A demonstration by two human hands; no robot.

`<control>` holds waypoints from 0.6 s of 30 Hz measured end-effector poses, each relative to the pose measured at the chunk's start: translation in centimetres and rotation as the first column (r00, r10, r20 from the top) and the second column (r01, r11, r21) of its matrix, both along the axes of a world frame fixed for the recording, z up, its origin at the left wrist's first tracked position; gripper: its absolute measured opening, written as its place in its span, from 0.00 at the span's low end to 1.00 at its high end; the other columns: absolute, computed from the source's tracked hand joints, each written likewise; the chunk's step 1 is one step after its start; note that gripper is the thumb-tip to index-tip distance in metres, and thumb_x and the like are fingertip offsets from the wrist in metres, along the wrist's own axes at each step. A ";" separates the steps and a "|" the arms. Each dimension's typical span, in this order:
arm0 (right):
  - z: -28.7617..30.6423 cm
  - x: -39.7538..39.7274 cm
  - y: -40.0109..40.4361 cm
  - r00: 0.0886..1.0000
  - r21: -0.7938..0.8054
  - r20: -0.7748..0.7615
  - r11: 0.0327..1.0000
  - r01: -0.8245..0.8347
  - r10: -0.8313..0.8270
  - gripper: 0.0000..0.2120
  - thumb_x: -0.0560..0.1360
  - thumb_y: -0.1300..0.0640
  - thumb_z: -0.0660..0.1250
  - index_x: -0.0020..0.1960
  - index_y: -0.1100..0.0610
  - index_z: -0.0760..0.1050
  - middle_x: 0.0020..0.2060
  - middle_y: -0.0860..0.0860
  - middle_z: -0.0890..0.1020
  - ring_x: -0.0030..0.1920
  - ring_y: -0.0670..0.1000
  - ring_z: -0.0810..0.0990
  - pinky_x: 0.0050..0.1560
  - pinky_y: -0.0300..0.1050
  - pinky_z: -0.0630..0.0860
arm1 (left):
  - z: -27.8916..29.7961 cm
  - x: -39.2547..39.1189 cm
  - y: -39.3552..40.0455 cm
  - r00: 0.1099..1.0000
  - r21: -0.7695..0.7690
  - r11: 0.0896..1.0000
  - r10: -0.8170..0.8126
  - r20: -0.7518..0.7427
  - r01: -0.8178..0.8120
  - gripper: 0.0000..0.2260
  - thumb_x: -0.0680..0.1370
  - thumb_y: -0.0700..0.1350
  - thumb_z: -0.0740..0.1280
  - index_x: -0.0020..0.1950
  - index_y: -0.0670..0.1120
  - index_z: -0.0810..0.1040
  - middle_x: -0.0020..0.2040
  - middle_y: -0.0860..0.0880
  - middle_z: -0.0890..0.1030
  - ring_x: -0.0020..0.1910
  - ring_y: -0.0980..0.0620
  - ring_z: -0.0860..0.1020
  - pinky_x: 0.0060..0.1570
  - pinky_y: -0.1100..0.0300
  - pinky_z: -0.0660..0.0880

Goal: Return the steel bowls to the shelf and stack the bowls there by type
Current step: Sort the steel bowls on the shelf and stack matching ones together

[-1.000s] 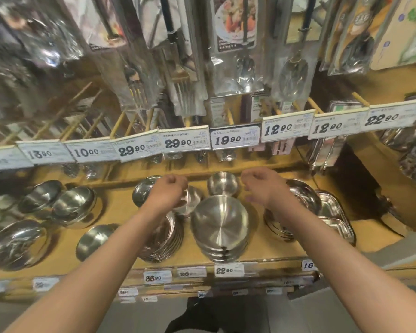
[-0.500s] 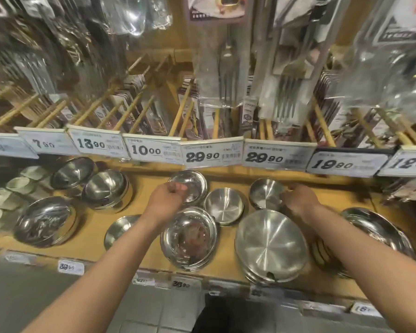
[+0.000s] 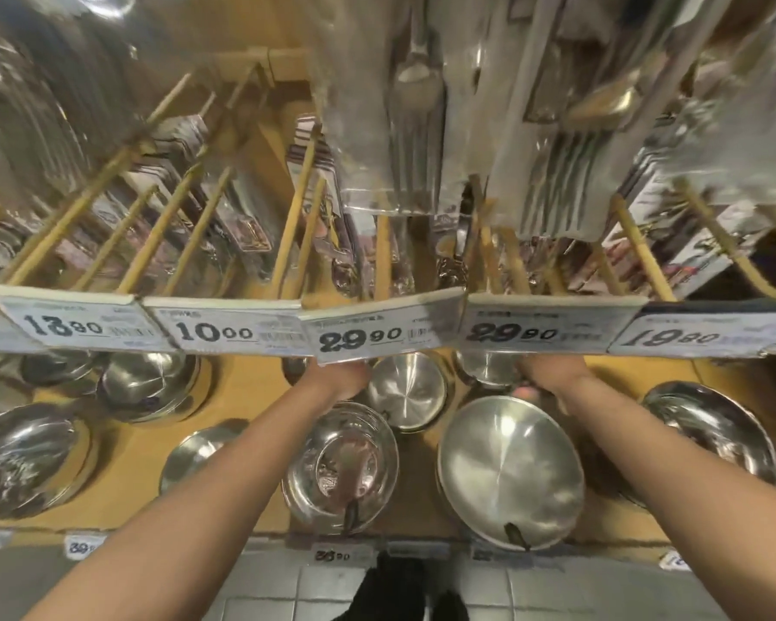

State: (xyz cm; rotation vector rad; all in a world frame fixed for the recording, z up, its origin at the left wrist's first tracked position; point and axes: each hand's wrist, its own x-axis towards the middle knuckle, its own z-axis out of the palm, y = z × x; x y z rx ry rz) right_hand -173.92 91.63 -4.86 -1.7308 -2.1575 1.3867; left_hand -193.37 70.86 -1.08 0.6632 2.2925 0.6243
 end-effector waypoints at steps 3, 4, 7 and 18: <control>1.8 0.5 -0.3 0.996 0.021 -0.085 0.999 -0.027 0.028 0.10 0.77 0.51 0.67 0.38 0.45 0.72 0.46 0.51 0.80 0.47 0.52 0.77 0.41 0.44 0.72 | -1.1 0.0 1.2 0.994 -0.140 0.985 -0.102 -0.033 0.097 0.16 0.80 0.51 0.69 0.65 0.46 0.78 0.64 0.45 0.79 0.65 0.44 0.74 0.71 0.49 0.69; 2.4 0.6 -0.3 0.996 0.043 -0.079 0.998 -0.042 0.045 0.12 0.77 0.51 0.66 0.36 0.45 0.70 0.45 0.50 0.79 0.46 0.52 0.76 0.39 0.42 0.69 | -1.2 0.0 1.5 0.994 -0.164 0.982 -0.100 -0.046 0.092 0.18 0.80 0.51 0.68 0.67 0.44 0.77 0.65 0.43 0.79 0.66 0.42 0.75 0.70 0.47 0.70; 4.1 0.9 -0.6 0.992 0.020 -0.118 0.999 -0.034 0.036 0.09 0.76 0.54 0.66 0.37 0.48 0.73 0.41 0.51 0.81 0.36 0.51 0.76 0.29 0.37 0.68 | -1.5 -0.1 2.0 0.984 -0.192 0.976 -0.128 -0.127 0.102 0.18 0.80 0.50 0.68 0.67 0.43 0.78 0.64 0.41 0.80 0.64 0.40 0.76 0.67 0.45 0.72; 7.3 1.3 -2.7 0.974 -0.170 -0.196 0.982 0.084 -0.117 0.06 0.77 0.58 0.71 0.50 0.60 0.81 0.43 0.58 0.85 0.33 0.52 0.86 0.40 0.50 0.86 | 1.8 0.6 1.1 0.981 -0.048 0.998 0.025 -0.193 -0.035 0.15 0.71 0.44 0.77 0.57 0.44 0.83 0.58 0.44 0.83 0.59 0.43 0.79 0.59 0.54 0.78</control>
